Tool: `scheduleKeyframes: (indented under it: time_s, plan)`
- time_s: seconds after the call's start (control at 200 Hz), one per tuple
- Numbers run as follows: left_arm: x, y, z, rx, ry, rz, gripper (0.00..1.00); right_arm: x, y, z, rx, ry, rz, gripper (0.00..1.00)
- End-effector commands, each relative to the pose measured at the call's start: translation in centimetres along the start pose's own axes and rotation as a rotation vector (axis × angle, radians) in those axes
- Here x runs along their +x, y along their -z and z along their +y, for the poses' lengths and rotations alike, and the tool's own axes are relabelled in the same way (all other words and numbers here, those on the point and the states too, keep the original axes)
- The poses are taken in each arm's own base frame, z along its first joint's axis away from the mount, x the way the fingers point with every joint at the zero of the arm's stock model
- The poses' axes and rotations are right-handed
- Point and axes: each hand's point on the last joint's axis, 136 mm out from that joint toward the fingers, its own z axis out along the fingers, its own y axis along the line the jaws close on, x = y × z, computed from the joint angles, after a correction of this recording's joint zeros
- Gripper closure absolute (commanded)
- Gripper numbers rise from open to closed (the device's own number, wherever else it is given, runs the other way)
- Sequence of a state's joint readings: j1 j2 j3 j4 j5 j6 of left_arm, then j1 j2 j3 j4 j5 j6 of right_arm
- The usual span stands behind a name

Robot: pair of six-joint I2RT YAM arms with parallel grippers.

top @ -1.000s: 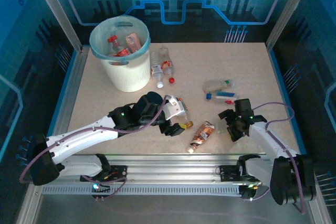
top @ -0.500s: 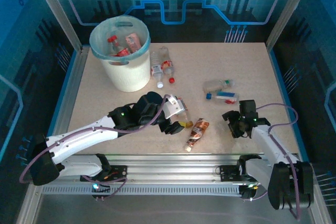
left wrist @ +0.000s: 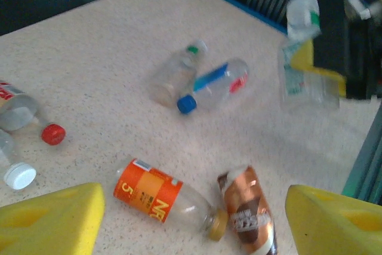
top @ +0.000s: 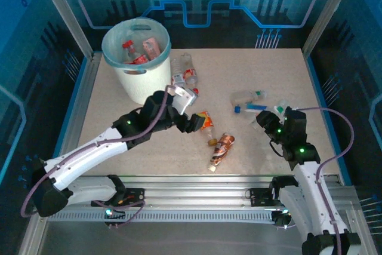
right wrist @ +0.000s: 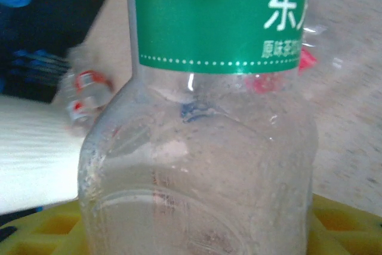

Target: Put the plastic bottles in the bin

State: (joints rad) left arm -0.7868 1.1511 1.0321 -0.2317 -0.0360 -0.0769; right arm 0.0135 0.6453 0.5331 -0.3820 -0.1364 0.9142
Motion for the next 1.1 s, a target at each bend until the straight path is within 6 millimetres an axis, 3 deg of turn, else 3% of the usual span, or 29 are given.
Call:
scheduleKeyframes:
  time_s: [0.0,0.175,0.46,0.675,1.096]
  plan:
    - [-4.6,2.4,-0.3,0.054,0.178,-0.131,0.2,0.0,2.0,6.8,-0.303,0.232,0.005,0.4]
    - [-6.4,3.4,-2.8,0.208,0.252,-0.141,0.19,3.5,4.0,12.0,-0.552,0.466,0.098,0.44]
    - [-7.2,3.5,-5.5,0.363,0.29,-0.082,0.2,9.2,7.0,17.2,-0.784,0.805,0.183,0.43]
    - [-6.9,3.5,-7.2,0.473,0.297,-0.047,0.22,12.0,8.7,18.9,-0.907,0.922,0.265,0.45]
    - [-6.4,3.4,-7.9,0.524,0.299,-0.021,0.33,14.7,10.2,20.0,-0.999,1.02,0.331,0.45]
